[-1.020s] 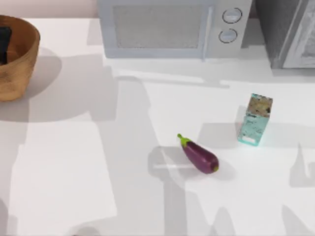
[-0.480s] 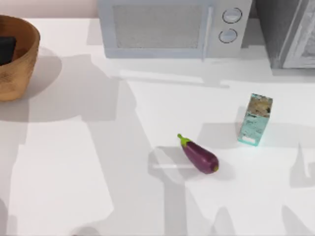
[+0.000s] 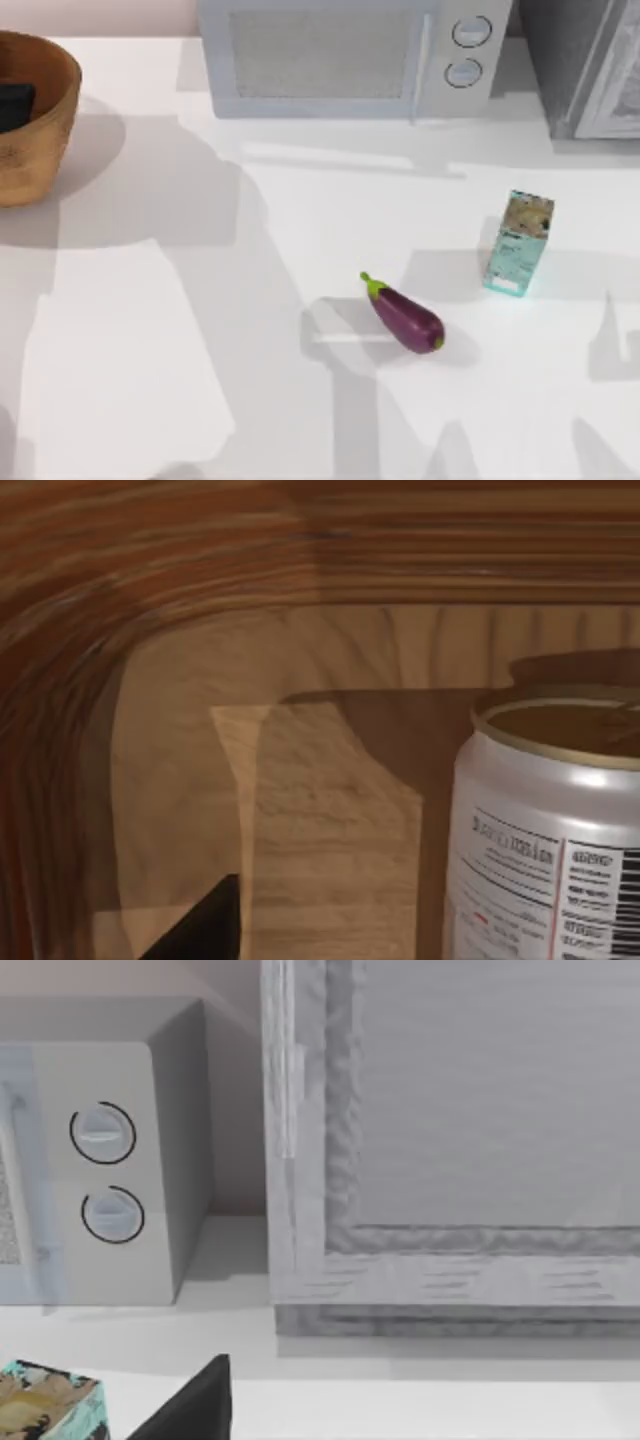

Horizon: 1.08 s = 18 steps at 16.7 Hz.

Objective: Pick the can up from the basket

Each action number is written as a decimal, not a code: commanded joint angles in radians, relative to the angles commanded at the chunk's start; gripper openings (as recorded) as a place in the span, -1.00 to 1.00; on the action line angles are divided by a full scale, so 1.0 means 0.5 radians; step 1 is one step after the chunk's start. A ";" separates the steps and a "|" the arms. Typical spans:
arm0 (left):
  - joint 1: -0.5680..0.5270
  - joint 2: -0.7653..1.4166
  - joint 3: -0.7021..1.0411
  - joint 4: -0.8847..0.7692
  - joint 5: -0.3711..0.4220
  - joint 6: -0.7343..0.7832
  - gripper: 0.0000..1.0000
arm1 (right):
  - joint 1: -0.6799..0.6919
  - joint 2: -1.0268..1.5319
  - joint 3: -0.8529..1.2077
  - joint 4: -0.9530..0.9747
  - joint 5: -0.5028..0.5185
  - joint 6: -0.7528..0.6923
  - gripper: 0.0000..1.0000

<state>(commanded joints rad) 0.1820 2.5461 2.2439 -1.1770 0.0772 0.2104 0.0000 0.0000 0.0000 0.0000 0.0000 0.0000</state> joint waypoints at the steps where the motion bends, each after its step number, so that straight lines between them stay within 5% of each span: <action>1: 0.000 0.000 0.000 0.000 0.000 0.000 0.85 | 0.000 0.000 0.000 0.000 0.000 0.000 1.00; 13: 0.000 0.000 0.000 0.000 0.000 0.000 -0.96 | 0.000 0.000 0.000 0.000 0.000 0.000 1.00; 18: 0.000 0.000 0.000 0.000 0.000 0.000 -1.00 | 0.000 0.000 0.000 0.000 0.000 0.000 1.00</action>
<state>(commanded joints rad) 0.1820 2.5461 2.2439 -1.1770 0.0772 0.2104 0.0000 0.0000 0.0000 0.0000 0.0000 0.0000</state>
